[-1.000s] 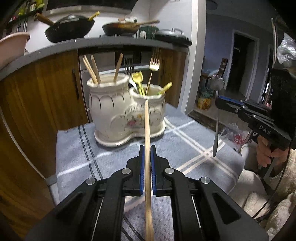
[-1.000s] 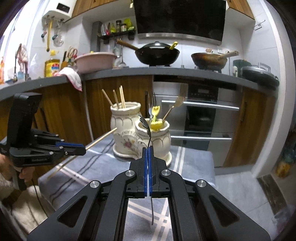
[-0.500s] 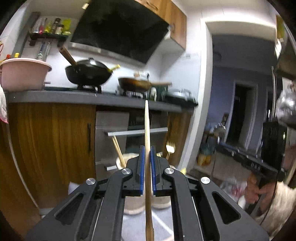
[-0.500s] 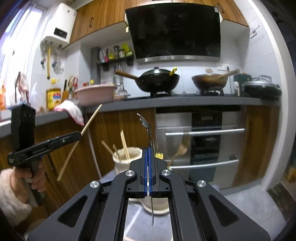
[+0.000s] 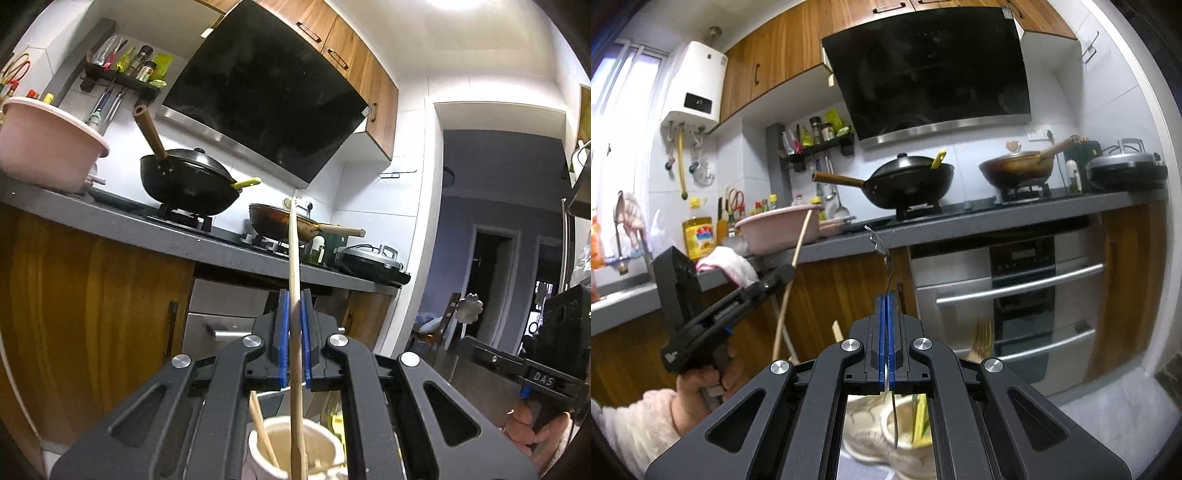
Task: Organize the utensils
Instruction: 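Lift chopstick over larger cup with left tool while right tool carries spoon over smaller cup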
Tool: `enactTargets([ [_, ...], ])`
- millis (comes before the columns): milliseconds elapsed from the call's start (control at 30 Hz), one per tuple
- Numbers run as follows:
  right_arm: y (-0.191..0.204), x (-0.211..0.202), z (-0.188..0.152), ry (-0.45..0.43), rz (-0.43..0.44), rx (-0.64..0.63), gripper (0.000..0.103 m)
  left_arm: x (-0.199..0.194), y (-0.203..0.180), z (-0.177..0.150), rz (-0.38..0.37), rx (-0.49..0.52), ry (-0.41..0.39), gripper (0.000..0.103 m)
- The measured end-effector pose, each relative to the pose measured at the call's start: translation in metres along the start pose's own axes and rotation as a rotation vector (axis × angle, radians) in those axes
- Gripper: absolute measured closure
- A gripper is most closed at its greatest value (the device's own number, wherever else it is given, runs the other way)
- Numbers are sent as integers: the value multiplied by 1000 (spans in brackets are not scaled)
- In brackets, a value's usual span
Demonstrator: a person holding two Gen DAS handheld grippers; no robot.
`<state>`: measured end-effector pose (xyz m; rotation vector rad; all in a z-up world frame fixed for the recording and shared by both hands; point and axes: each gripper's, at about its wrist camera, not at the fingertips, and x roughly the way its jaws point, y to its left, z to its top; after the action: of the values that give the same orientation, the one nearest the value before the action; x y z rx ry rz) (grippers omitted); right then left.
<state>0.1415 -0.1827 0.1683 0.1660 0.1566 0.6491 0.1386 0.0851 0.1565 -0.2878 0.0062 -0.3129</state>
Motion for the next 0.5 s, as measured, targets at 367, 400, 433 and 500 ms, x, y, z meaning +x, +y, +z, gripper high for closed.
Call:
enactTargets([
  [367, -24, 34, -12, 20, -52, 35, 101, 33, 12, -23, -5, -19, 13, 97],
  [400, -25, 37, -15, 25, -55, 36, 101, 35, 13, -24, -6, -23, 14, 97],
  [433, -26, 38, -16, 28, -56, 37, 101, 36, 15, -25, -12, -33, 16, 97],
  [500, -29, 41, -20, 36, -59, 40, 101, 40, 16, -26, -17, -36, 19, 97],
])
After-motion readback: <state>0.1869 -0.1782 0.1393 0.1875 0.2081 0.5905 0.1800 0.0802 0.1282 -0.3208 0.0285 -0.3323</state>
